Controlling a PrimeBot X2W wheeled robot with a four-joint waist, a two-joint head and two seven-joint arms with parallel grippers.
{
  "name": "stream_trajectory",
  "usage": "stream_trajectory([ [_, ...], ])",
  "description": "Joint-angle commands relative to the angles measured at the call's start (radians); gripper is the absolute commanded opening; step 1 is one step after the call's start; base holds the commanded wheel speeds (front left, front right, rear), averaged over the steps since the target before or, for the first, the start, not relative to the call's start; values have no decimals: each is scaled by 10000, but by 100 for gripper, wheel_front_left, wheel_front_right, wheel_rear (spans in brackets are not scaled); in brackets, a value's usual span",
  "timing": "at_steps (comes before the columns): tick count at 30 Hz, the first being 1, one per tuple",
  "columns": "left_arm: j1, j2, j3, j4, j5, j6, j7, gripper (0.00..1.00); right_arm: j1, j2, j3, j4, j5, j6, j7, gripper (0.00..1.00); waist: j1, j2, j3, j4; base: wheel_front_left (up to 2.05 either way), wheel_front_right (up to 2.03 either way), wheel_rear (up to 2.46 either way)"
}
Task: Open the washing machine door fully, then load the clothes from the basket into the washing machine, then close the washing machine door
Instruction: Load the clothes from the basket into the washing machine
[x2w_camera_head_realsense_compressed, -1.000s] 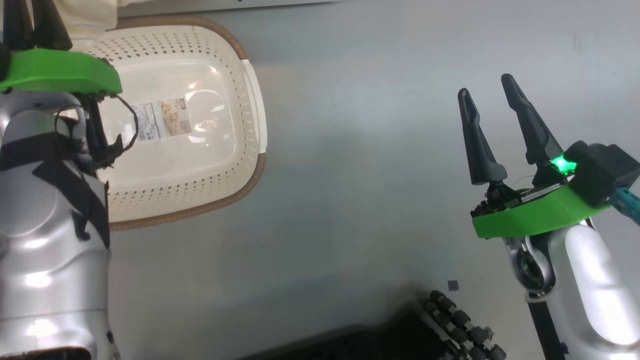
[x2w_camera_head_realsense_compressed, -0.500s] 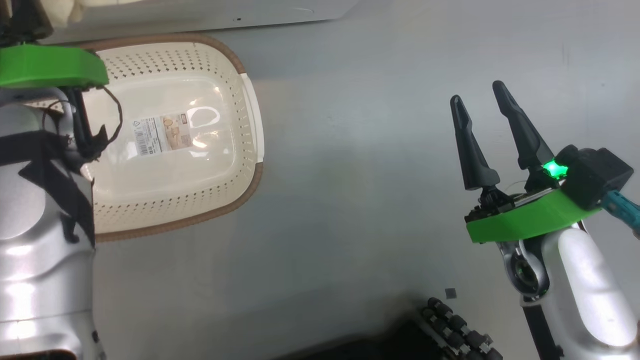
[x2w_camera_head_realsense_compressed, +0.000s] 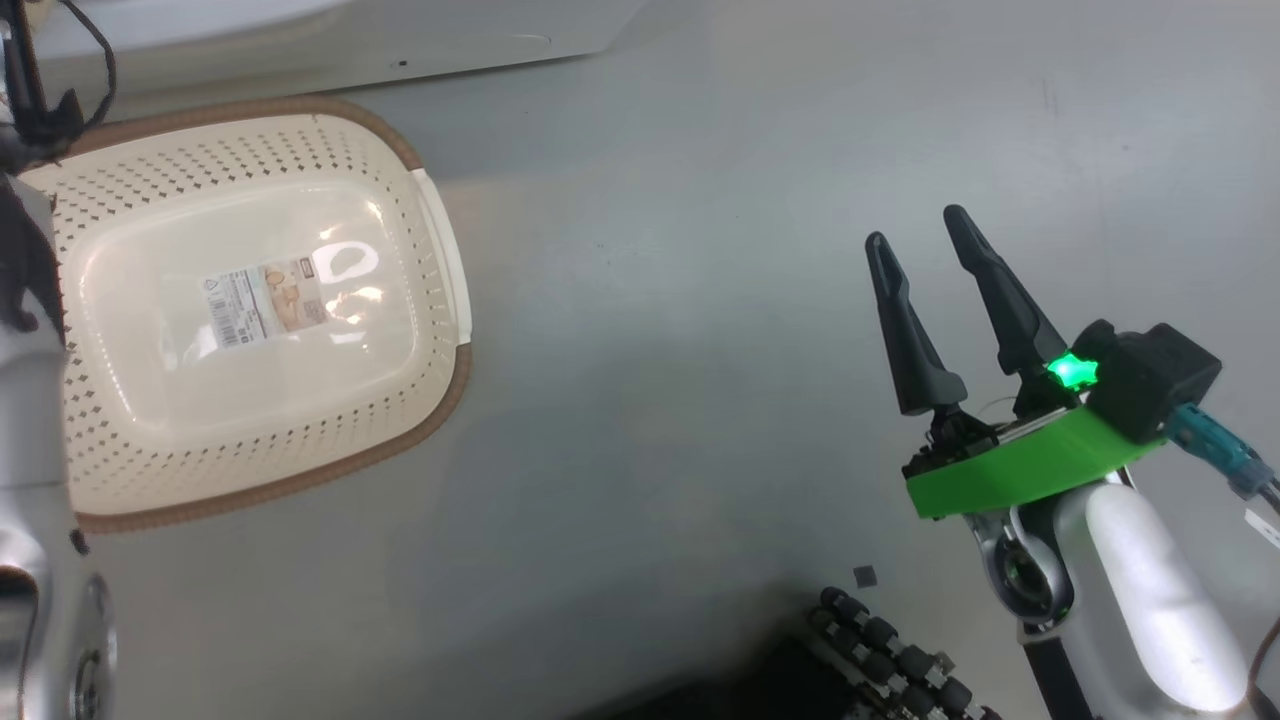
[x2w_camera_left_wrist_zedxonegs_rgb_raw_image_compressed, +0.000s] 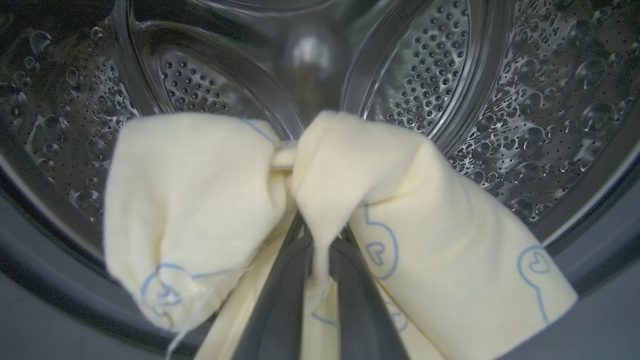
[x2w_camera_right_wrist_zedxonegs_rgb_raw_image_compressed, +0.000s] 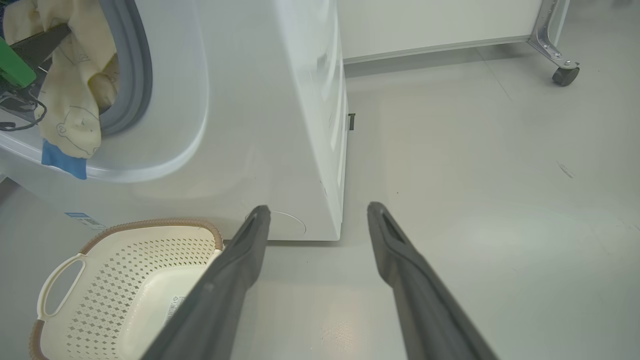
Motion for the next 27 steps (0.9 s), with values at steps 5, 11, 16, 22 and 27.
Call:
stream_trajectory([
  [5,-1298,576,-229,560,372,102,71,0,394,-16,378,-185,199,-29,-65,100,0,0,-32,-213,0,0,0],
  [11,-2752,703,-520,1840,597,236,36,0,519,-15,617,-68,324,-29,-65,100,0,0,114,-571,0,0,0],
  [16,-3723,762,-574,2678,561,295,-130,0,692,-15,701,7,351,-29,-65,100,0,0,262,-807,0,0,0],
  [22,-4644,826,-659,3277,470,279,-568,0,940,-15,824,11,280,-29,-65,100,0,0,454,-1047,0,0,0],
  [27,-5227,890,-745,3250,395,298,-763,0,1083,-15,908,-38,319,-29,-65,100,0,0,648,-1227,0,0,0],
])
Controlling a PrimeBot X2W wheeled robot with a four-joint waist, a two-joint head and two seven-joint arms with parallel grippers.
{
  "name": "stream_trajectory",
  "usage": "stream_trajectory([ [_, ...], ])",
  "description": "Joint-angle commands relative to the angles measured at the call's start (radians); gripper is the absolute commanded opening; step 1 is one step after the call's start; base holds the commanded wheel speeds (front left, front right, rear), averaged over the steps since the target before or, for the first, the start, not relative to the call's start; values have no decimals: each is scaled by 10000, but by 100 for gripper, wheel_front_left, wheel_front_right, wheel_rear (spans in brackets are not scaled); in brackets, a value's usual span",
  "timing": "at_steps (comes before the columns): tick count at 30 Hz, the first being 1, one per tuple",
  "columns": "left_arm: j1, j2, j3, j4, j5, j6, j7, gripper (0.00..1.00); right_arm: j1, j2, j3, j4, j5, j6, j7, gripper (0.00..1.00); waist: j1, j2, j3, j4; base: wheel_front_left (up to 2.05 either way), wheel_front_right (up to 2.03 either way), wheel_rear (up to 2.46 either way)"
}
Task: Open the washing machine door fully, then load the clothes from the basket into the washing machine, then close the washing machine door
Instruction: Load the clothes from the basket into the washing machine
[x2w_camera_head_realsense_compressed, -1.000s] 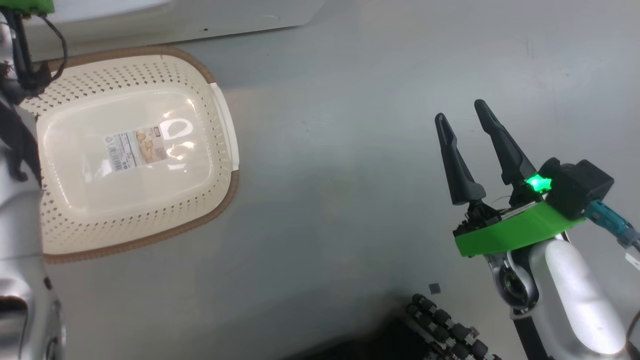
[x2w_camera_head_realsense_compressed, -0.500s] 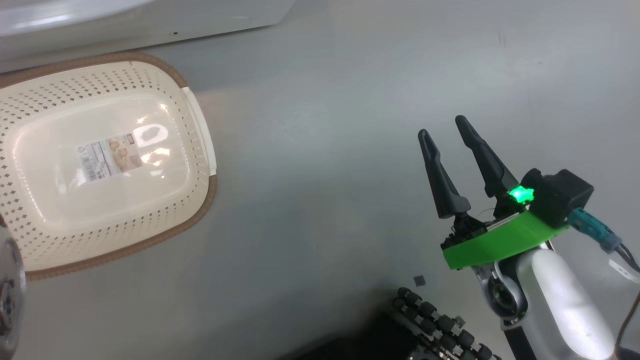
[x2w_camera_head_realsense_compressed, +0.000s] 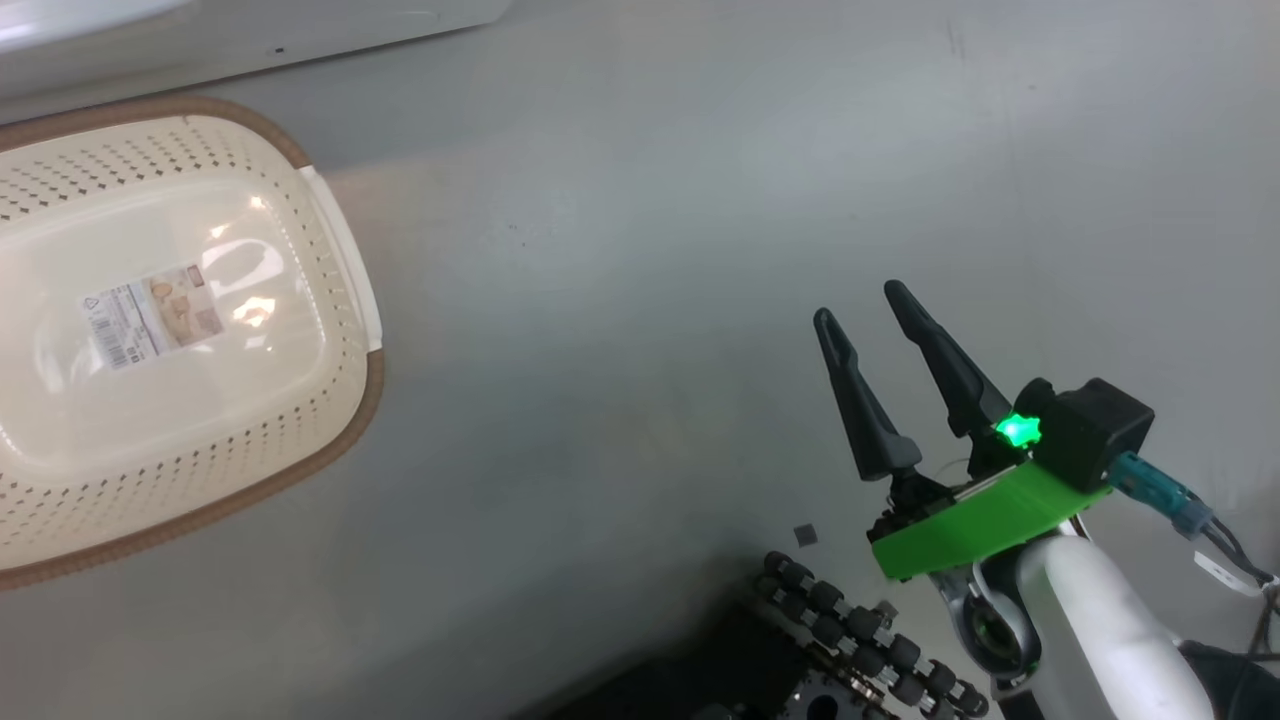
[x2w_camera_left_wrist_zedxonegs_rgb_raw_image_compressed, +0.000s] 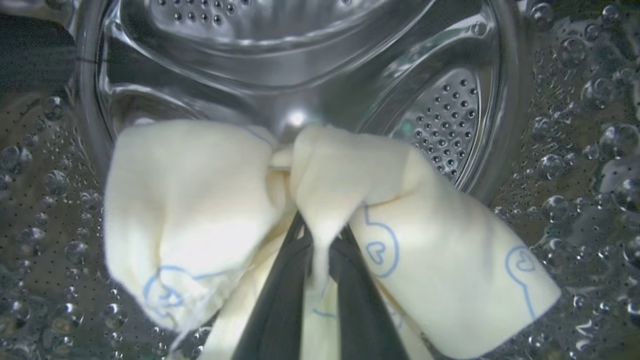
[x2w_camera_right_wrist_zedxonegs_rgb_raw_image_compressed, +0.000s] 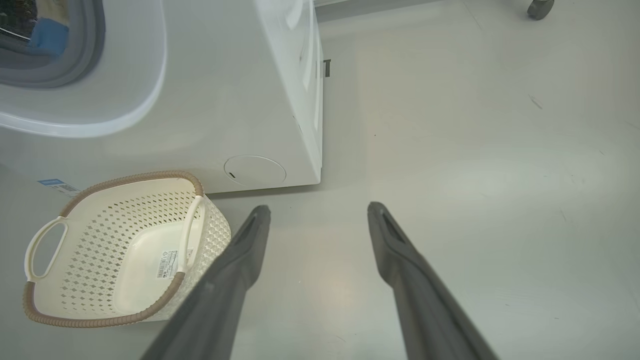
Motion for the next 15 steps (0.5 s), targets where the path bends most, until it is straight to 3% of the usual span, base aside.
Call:
stream_trajectory([
  [1,-492,438,-139,-497,72,43,-124,0,414,-67,175,-266,57,-29,-65,100,0,0,108,-89,0,0,0],
  [15,-197,956,-206,-3616,-210,782,-136,0,326,-66,526,-303,392,-29,-65,100,0,0,698,-466,0,0,0],
])
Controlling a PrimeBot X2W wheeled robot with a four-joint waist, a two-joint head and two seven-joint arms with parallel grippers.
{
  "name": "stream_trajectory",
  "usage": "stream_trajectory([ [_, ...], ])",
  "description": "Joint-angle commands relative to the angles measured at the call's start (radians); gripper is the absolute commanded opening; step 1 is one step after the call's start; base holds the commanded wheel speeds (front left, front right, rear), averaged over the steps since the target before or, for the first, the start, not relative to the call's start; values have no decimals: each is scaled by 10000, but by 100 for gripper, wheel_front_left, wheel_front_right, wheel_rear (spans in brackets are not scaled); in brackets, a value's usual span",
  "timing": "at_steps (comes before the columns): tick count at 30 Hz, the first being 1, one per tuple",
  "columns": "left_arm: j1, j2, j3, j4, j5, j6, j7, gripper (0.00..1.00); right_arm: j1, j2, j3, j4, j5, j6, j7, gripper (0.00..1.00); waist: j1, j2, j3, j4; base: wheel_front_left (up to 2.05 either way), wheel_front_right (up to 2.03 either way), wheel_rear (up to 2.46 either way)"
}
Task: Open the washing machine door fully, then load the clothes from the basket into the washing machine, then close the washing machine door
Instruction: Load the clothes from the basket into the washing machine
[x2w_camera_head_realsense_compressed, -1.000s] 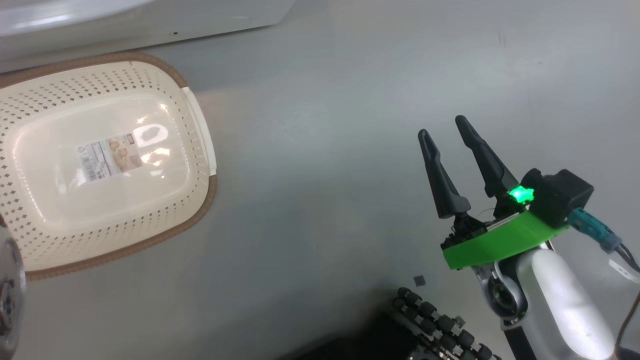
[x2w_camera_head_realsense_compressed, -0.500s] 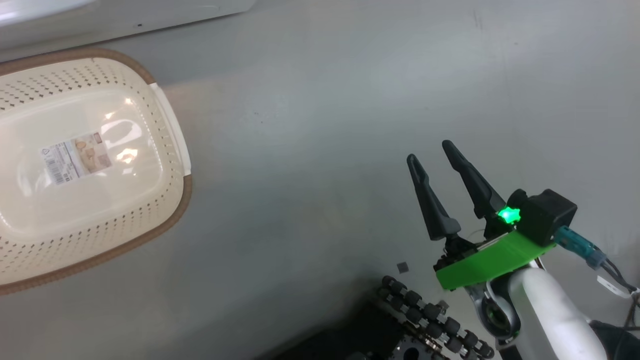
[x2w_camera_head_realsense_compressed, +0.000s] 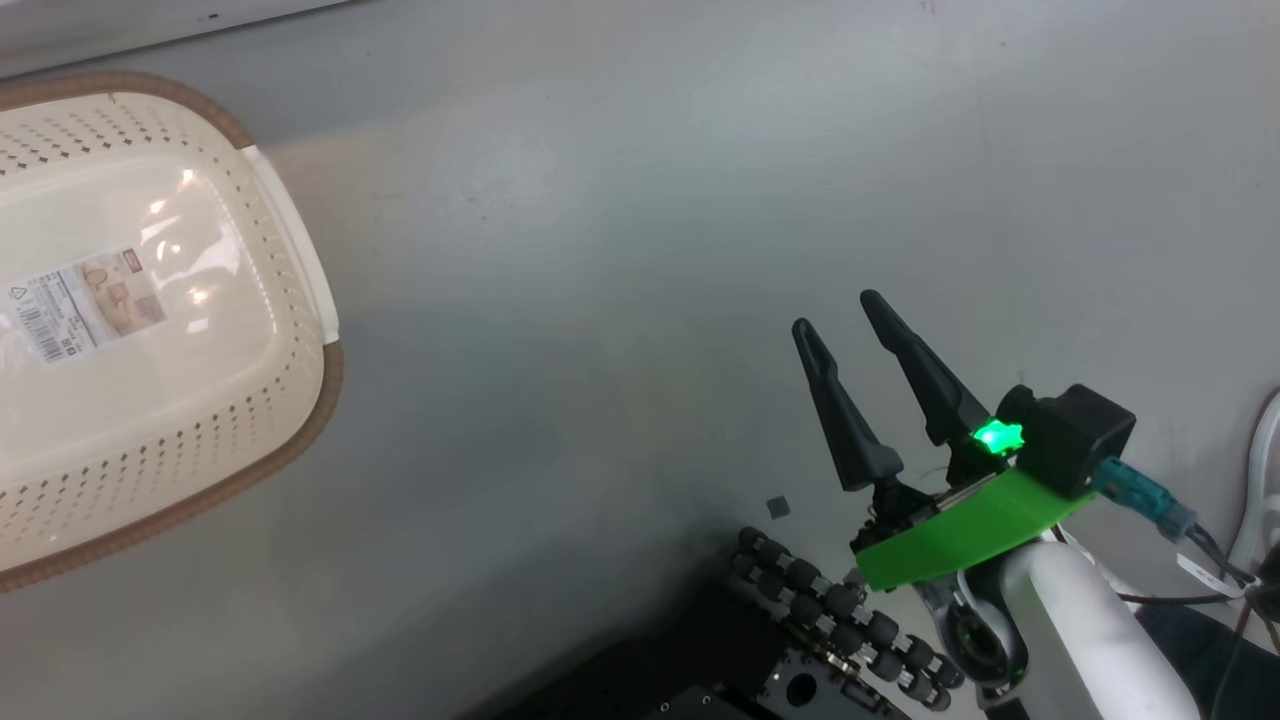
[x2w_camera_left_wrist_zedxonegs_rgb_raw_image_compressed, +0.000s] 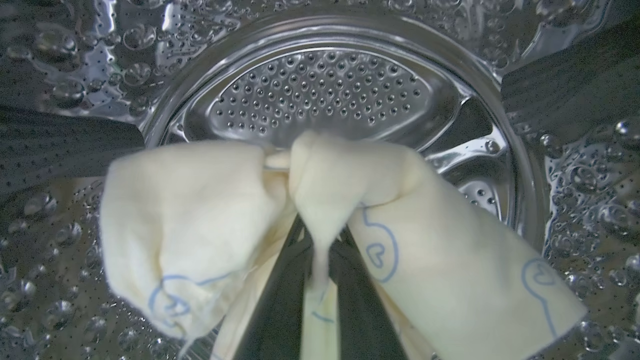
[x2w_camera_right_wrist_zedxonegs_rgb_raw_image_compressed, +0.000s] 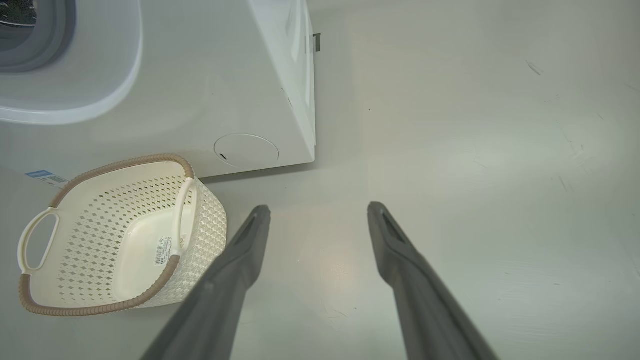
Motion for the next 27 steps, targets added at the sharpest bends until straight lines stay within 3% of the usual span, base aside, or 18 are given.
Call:
stream_trajectory([
  [1,85,382,-63,-264,15,13,-50,0,267,-114,166,-224,68,-29,-65,100,0,0,-2,-5,0,0,0],
  [7,188,531,-529,1635,264,-70,-50,0,335,-114,194,-138,116,-29,-65,100,0,0,-168,30,0,0,0],
  [14,-476,247,-948,3903,422,-119,474,0,445,-114,159,-56,146,-29,-65,100,0,0,-460,103,0,0,0],
  [16,-666,148,-1047,4437,466,-89,868,22,483,-114,130,-48,137,-29,-65,100,0,0,-561,134,0,0,0],
  [17,-763,100,-1088,4641,481,-62,1012,28,499,-114,120,-44,134,-29,-65,100,0,0,-605,146,0,0,0],
  [18,-831,49,-1116,4867,484,-32,1205,70,512,-114,109,-40,135,-29,-65,100,0,0,-663,157,0,0,0],
  [19,-886,-3,-1136,5109,475,-19,1451,95,528,-114,97,-39,135,-29,-65,100,0,0,-717,169,0,0,0],
  [20,-936,-52,-1169,5313,474,-22,1657,100,543,-114,81,-39,138,-29,-65,100,0,0,-766,177,0,0,0],
  [27,-1245,-147,-1335,6190,460,13,3055,100,555,-114,8,-30,160,-29,-65,100,0,0,-935,242,0,0,0],
])
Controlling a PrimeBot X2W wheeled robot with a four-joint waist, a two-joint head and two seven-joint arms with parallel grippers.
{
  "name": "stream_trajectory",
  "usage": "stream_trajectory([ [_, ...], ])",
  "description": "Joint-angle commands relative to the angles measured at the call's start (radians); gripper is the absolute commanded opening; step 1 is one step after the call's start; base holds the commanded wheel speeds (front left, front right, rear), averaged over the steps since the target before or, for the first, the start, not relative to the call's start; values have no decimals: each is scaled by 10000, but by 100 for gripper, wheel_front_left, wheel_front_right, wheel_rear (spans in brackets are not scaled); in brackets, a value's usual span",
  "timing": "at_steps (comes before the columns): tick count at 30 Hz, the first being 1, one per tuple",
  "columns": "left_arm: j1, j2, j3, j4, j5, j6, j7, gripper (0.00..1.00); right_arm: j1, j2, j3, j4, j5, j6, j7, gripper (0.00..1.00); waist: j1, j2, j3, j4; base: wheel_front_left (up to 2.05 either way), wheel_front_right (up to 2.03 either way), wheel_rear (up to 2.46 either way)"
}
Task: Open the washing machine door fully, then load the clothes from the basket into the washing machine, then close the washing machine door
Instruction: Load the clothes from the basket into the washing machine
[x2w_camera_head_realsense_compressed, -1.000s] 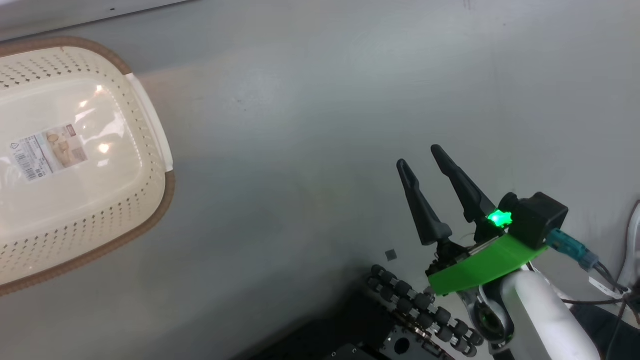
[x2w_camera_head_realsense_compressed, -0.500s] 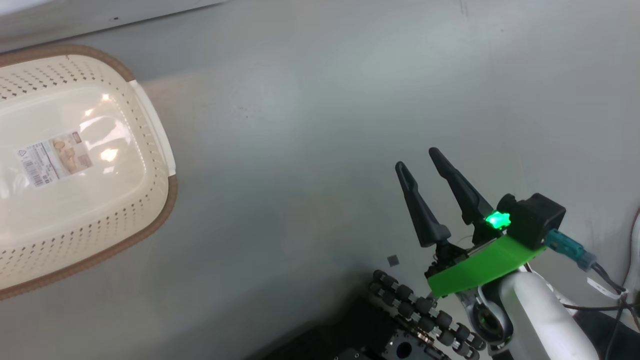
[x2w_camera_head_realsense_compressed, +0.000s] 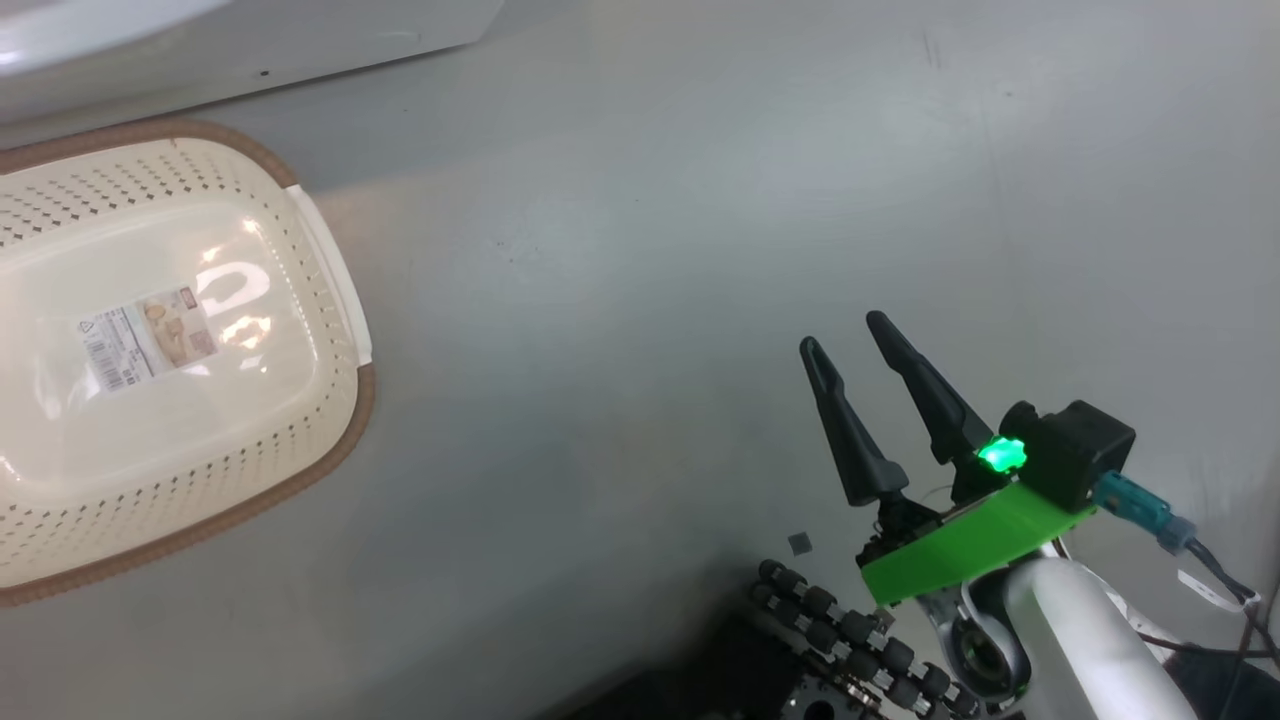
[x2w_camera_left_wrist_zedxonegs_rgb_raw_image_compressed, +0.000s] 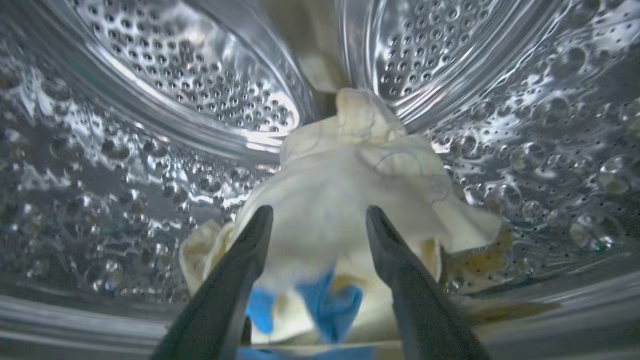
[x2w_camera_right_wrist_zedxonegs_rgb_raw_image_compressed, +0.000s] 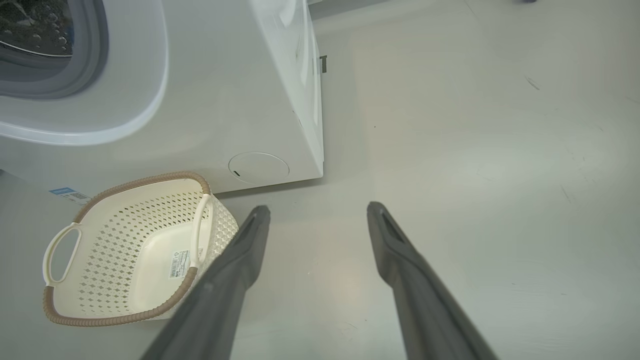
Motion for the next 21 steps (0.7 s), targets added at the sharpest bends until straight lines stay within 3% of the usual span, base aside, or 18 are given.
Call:
stream_trajectory([
  [1,-484,277,-84,-145,103,73,475,100,295,-120,89,-201,85,-29,-65,100,0,0,-40,27,0,0,0],
  [7,61,16,-144,33,-29,258,1105,100,261,-120,1,-176,43,-29,-65,100,0,0,-274,171,0,0,0],
  [21,997,-461,107,79,-716,476,400,100,90,-120,-326,-152,-177,-29,-65,100,0,0,-955,787,0,0,0],
])
